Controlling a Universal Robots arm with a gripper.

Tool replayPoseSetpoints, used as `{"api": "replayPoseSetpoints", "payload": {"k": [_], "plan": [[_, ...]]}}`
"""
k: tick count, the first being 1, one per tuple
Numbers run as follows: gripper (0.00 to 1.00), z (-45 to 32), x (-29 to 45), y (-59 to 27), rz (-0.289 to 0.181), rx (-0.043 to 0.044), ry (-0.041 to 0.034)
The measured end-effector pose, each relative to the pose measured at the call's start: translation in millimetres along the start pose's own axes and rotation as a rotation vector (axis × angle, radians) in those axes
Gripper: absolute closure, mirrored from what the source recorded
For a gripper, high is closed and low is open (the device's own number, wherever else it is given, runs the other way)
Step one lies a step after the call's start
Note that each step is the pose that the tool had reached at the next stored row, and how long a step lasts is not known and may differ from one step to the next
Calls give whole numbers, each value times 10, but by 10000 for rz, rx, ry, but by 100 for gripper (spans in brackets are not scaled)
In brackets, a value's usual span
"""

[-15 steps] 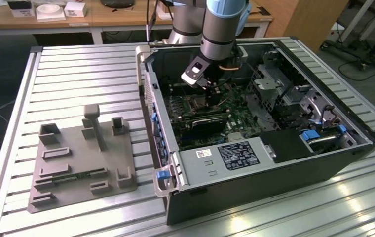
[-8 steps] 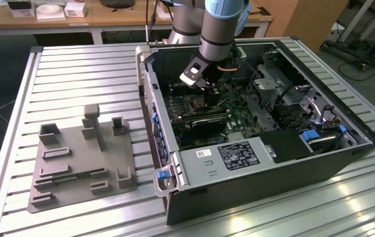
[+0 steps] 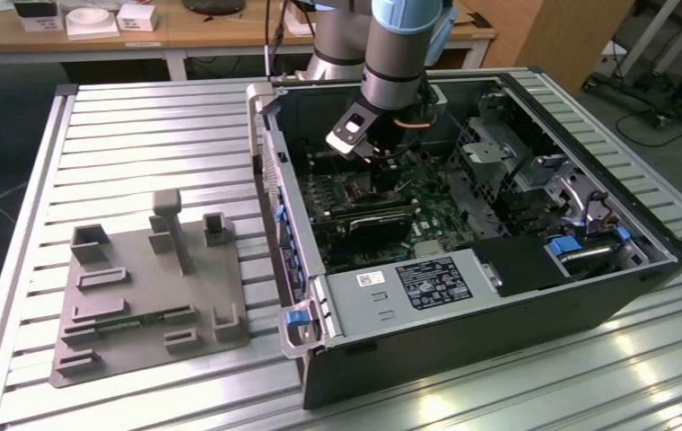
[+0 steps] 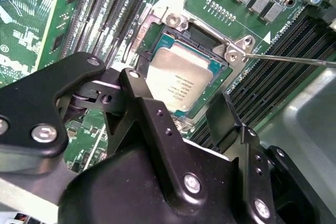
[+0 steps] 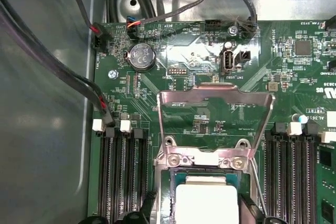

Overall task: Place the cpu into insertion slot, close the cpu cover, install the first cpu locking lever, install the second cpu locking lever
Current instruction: 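Place the cpu into insertion slot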

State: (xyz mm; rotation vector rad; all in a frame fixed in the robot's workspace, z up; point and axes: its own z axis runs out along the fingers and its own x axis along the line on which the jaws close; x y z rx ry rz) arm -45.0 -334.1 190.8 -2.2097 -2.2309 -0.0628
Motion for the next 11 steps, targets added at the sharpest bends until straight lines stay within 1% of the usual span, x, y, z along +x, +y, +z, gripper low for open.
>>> {"api": "replayPoseSetpoints", "payload": {"k": [7,11], "plan": [[31,7,1,-17,90,-3,5],[31,-7,0,-18,94,-2,4]]}}
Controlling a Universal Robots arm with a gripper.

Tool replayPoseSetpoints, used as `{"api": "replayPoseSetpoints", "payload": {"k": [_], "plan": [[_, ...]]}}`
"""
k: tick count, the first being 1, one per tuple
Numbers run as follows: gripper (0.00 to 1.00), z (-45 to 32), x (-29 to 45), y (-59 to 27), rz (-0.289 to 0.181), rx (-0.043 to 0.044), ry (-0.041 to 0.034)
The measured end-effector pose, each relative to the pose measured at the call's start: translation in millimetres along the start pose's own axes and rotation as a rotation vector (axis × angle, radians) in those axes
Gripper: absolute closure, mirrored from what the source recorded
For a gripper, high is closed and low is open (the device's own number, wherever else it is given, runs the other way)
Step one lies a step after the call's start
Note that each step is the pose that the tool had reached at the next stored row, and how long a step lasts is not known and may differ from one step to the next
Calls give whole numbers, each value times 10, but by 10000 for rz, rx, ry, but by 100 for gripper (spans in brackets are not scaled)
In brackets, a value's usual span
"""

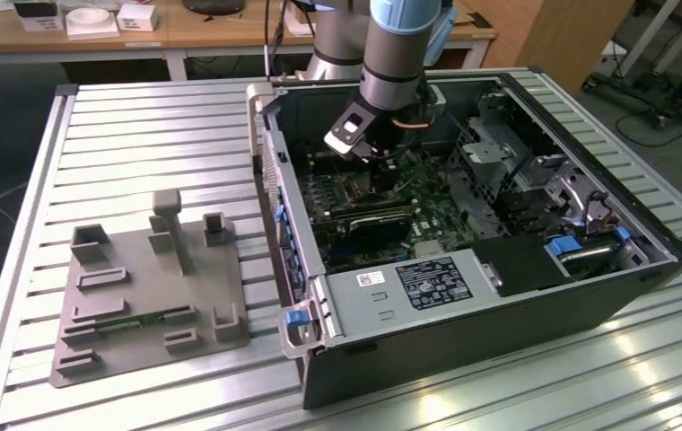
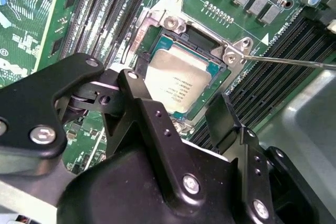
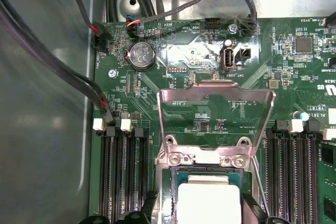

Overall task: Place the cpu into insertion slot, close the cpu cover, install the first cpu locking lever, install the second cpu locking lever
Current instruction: 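Place the cpu into insertion slot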

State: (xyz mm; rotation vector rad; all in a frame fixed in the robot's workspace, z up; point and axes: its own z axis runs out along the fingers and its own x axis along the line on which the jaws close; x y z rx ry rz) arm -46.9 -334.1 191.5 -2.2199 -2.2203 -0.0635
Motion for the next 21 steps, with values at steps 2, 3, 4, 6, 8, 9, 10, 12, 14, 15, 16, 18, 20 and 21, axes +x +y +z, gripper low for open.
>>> {"api": "replayPoseSetpoints", "payload": {"k": [2,3,4,6,8,9,10,12,14,15,16,18,20,21], "plan": [[31,-11,1,1,3,-1,1],[31,-10,1,0,9,-2,3],[31,-10,-1,0,16,-2,3],[31,-7,-4,0,20,-1,1],[31,-3,-8,0,27,-1,0],[31,-1,-10,0,33,-1,0],[31,1,-12,0,38,-1,-1],[31,2,-13,0,49,-1,-20],[31,3,-13,1,57,-2,-80],[31,3,-13,1,61,-2,-121],[31,4,-13,2,61,-4,-160],[31,5,-14,2,62,-1,-198],[31,6,-13,3,63,-2,-198],[31,7,-13,3,64,-2,-198]]}}
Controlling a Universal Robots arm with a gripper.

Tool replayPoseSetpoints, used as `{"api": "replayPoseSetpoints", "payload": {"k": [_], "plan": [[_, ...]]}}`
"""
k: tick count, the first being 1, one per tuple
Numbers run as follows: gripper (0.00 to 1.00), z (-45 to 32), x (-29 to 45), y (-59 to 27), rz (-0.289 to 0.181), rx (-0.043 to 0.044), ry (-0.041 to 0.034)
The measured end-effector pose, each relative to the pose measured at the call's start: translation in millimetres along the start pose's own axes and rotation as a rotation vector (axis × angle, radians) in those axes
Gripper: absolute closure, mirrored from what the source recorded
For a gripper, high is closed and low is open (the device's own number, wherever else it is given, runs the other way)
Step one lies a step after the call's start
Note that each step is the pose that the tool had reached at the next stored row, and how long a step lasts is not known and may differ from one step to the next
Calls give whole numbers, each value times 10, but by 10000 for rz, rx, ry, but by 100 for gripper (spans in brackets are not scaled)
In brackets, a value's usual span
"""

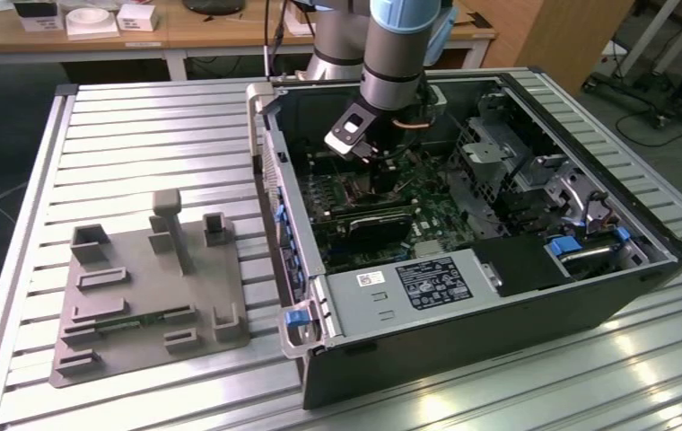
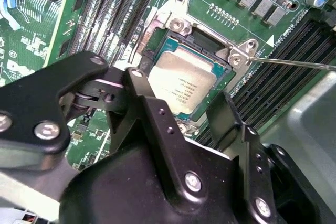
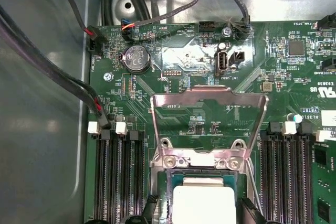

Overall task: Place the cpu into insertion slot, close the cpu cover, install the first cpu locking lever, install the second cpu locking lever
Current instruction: 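Place the cpu into insertion slot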

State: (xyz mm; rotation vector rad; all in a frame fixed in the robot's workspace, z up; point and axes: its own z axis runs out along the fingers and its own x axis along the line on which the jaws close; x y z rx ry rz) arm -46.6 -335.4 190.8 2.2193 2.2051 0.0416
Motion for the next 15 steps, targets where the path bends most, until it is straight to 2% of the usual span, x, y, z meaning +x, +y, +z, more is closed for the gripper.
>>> {"api": "replayPoseSetpoints", "payload": {"k": [2,3,8,10,15], "plan": [[33,0,0,0,0,0,-1],[39,0,0,1,-1,0,0],[39,-1,-1,0,0,4,-8],[44,-1,-1,1,-1,3,-5],[44,3,-2,2,3,-2,5]]}}
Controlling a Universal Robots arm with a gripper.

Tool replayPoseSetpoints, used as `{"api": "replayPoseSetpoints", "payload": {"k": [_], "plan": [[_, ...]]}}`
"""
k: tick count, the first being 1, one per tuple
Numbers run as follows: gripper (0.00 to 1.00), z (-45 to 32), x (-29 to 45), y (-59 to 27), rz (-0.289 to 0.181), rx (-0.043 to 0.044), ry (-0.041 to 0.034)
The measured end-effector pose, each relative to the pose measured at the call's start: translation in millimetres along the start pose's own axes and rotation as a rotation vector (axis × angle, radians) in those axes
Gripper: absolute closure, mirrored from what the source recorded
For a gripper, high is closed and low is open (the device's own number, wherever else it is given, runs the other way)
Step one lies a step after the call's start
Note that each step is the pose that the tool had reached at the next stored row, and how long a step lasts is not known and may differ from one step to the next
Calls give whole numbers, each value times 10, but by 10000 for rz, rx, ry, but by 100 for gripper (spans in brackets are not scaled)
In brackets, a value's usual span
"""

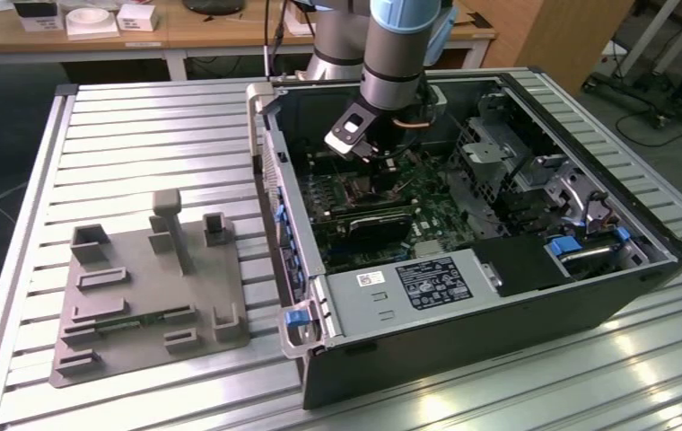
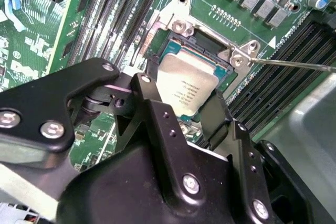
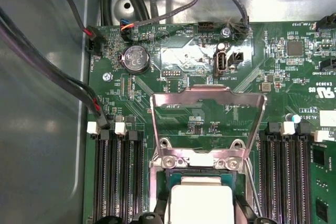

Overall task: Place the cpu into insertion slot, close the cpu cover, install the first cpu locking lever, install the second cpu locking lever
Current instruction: 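Place the cpu into insertion slot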

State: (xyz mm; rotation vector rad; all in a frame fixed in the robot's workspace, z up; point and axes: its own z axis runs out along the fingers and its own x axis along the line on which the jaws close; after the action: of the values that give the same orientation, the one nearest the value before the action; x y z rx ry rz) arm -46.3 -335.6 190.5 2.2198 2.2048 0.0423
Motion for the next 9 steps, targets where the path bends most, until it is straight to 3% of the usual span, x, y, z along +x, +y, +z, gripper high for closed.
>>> {"api": "replayPoseSetpoints", "payload": {"k": [9], "plan": [[45,0,-3,-3,14,2,-6]]}}
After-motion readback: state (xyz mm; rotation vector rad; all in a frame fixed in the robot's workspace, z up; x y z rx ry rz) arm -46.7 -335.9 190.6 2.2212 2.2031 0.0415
